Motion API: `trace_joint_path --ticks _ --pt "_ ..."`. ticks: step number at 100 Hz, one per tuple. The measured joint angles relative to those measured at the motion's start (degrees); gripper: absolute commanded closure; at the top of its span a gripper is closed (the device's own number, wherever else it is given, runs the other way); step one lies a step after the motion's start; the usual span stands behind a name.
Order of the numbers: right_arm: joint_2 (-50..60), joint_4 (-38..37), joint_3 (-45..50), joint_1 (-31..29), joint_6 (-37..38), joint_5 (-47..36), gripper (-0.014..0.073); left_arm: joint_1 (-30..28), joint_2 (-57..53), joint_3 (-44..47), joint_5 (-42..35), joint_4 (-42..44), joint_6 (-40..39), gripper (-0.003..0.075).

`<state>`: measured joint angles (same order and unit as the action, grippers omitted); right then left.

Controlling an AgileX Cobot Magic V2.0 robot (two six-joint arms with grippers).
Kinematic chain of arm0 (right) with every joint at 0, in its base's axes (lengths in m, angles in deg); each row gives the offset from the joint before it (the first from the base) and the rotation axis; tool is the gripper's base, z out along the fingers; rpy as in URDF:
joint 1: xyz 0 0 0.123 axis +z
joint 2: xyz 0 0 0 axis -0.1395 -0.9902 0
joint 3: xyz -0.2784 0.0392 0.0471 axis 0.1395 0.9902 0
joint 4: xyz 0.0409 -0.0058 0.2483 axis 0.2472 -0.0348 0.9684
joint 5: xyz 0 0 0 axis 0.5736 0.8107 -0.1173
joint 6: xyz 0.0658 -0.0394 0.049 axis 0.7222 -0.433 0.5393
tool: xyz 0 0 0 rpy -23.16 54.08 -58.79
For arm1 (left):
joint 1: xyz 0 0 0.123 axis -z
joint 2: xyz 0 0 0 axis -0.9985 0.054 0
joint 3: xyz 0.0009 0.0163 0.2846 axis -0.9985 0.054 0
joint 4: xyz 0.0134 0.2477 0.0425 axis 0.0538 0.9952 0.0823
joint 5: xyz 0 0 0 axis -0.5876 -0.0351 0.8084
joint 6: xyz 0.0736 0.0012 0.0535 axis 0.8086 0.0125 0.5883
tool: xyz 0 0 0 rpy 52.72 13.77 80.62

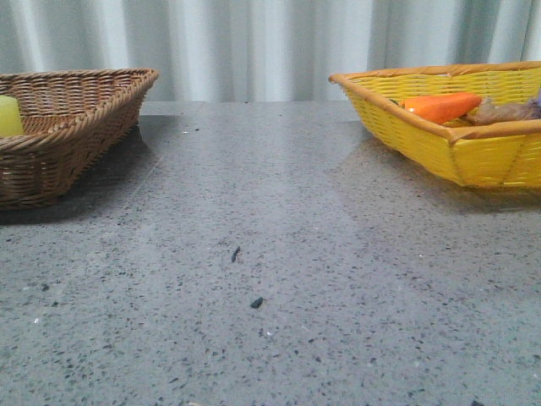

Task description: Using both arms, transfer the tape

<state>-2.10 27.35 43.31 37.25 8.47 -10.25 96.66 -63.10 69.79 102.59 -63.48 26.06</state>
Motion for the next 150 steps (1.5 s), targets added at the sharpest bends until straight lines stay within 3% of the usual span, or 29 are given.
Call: trace_joint_path --ticks 22,41,47,71,150 --pt "0.0 0.0 0.0 0.0 0.0 -0.1 0.0645 1.0 -11.1 6.3 -2.8 0.0 0.0 0.0741" --pt "0.0 0.0 0.0 0.0 0.0 -0.1 0.0645 1.0 -20.5 15.2 -8.5 3.9 -1.1 0.0741" --pt "0.0 0.0 0.0 0.0 0.0 -0.1 0.0645 1.0 -22.2 15.7 -6.9 6.1 -3.4 0.0741" --pt "0.0 -0.1 0.0 0.0 0.0 -0.1 0.0645 1.0 -22.6 15.7 0.2 9.3 -11.8 0.0741" --pt "0.0 -0.1 0.0 0.0 0.0 -0.1 0.0645 1.0 -22.6 15.7 0.3 9.3 -12.4 0.0741"
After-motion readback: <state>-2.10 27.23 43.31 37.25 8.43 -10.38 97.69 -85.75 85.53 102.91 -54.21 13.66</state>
